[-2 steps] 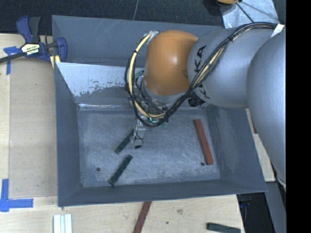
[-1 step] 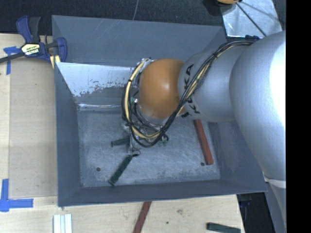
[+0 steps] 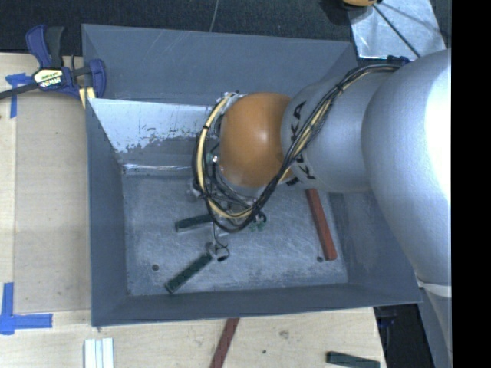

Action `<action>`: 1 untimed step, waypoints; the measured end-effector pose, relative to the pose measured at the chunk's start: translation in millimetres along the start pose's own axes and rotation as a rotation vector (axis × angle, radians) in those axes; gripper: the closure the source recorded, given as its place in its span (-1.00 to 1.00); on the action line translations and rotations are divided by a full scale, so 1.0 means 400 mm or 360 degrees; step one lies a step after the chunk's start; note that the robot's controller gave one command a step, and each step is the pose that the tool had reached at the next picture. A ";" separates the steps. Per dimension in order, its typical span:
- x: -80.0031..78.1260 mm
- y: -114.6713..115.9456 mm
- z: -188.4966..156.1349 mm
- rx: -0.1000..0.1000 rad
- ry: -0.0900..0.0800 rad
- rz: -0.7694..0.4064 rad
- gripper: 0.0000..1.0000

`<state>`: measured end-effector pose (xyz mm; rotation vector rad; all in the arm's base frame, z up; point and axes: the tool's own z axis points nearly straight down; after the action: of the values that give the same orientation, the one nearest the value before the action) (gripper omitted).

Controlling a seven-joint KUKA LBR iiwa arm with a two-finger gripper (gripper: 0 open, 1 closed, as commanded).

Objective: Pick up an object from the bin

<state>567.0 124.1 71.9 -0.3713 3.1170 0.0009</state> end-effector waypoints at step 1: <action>-0.001 0.002 -0.001 -0.0002 -0.0002 0.0001 1.00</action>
Offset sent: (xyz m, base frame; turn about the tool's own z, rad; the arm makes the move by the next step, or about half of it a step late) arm 0.0000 0.0000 0.0000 0.0000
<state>567.5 124.9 72.1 -0.3704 3.1161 0.0031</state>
